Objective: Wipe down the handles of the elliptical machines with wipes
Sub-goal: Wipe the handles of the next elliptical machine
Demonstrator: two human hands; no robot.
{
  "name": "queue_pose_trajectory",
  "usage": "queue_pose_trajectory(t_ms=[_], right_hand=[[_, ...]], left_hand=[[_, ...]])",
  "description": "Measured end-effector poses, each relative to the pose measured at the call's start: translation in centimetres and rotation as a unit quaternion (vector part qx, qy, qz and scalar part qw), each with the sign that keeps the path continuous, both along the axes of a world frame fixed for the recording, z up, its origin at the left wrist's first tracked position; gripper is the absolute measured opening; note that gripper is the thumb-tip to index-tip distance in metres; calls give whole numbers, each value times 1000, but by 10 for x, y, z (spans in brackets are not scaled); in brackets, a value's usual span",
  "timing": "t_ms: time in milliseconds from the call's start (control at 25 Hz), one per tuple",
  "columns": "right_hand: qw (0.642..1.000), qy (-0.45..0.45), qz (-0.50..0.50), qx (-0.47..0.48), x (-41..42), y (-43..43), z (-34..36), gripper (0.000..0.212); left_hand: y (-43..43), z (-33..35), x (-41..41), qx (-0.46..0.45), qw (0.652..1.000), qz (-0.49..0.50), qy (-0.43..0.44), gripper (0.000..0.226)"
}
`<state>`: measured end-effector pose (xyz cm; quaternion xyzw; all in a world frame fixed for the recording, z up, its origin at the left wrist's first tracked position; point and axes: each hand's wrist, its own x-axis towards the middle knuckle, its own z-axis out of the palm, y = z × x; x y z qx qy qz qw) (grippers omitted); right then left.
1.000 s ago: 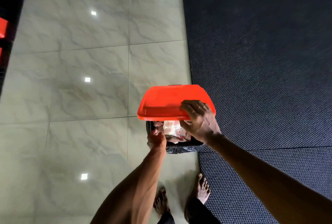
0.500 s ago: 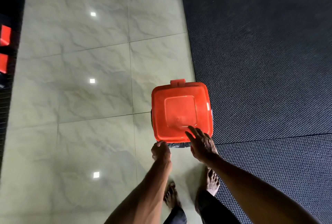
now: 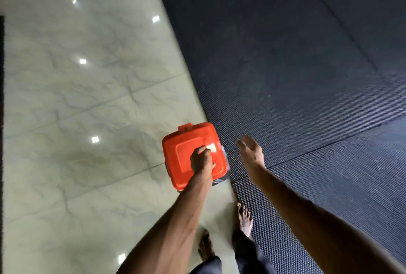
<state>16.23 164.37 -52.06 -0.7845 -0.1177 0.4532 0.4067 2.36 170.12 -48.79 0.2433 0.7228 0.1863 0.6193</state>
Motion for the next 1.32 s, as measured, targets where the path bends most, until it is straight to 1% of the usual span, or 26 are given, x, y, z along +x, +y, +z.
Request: queue_pose_trajectory(t_ms=[80,160,280,400,480,600,680,760,880,920,1000,1080,1160,1240,1320], right_hand=[[992,48,-99,62,25,0,60,31],[970,66,-198,126,62,-14,136,24],[929,33,-314,191,109,-69,247,26],[879,-3,-408,245,133,-155,330,26],[833,-42,-483,268,138,-232,379,24],[763,-124,-577,264,134,-358,436,19],[711,-173,-631,256,126,-443,465,13],[666,-209,-672,247,120,-515,487,9],[568,-264,-745,231,97,-638,516,6],[539,-285,-763,216,85,-676,525,4],[487,-322,-793,174,54,-744,543,9],[448,-342,-813,149,25,-796,562,15],[394,-361,-836,123,-3,-849,575,16],[339,-375,-856,106,-27,-896,587,17],[295,-385,-869,94,-43,-939,593,20]], left_hand=[[9,60,38,37,998,-42,-37,21],[9,126,88,76,989,-101,-76,29],[-27,223,162,119,961,-207,-139,23],[-91,310,218,145,913,-319,-210,16],[-153,361,250,156,867,-407,-242,14],[-264,425,289,163,781,-528,-291,16],[-349,457,306,155,722,-593,-322,16],[-427,480,316,138,671,-640,-349,15],[-566,505,314,90,577,-713,-387,16],[-611,513,310,76,544,-734,-401,16],[-695,527,296,54,489,-766,-413,16],[-762,542,284,37,455,-787,-416,17],[-831,554,271,18,415,-810,-415,17],[-899,558,257,2,367,-832,-415,15],[-960,559,244,-18,316,-854,-413,24]])
